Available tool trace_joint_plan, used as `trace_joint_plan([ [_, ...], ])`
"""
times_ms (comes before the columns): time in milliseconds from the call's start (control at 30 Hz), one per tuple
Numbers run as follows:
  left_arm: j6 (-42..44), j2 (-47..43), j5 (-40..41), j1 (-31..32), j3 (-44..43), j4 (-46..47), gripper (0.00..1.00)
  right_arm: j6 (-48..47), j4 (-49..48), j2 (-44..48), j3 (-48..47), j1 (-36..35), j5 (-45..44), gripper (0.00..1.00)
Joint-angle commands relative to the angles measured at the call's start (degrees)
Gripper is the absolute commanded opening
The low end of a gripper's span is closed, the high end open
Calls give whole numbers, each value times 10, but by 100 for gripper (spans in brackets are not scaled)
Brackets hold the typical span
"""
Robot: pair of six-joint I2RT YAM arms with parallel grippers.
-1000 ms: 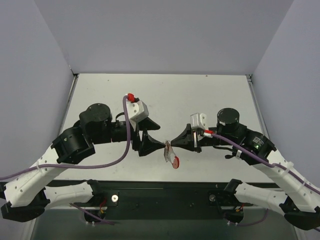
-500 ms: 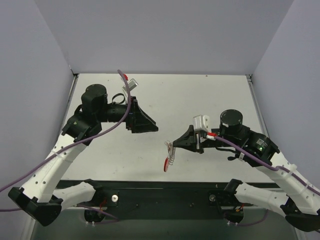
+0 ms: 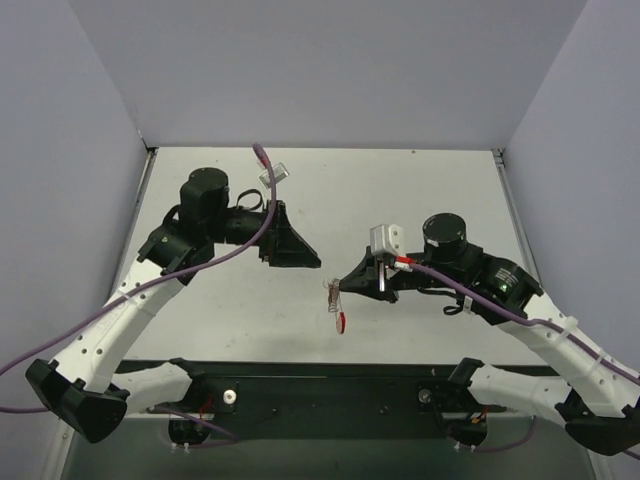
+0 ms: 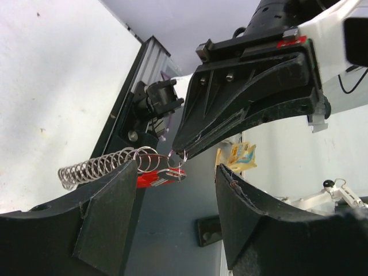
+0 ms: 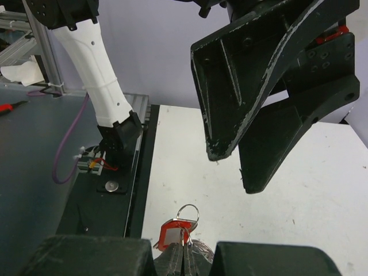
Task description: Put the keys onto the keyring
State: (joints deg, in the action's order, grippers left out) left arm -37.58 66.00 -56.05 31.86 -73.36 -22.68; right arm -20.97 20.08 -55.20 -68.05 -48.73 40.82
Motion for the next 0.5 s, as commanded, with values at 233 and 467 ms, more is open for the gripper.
trace_joint_plan([
  [233,71,20,14,31,-27,-60,57,16,-57,-18,-31,4,-9,0],
  [467,63,11,9,37,-14,-35,47,23,-65,-19,-31,4,-25,0],
])
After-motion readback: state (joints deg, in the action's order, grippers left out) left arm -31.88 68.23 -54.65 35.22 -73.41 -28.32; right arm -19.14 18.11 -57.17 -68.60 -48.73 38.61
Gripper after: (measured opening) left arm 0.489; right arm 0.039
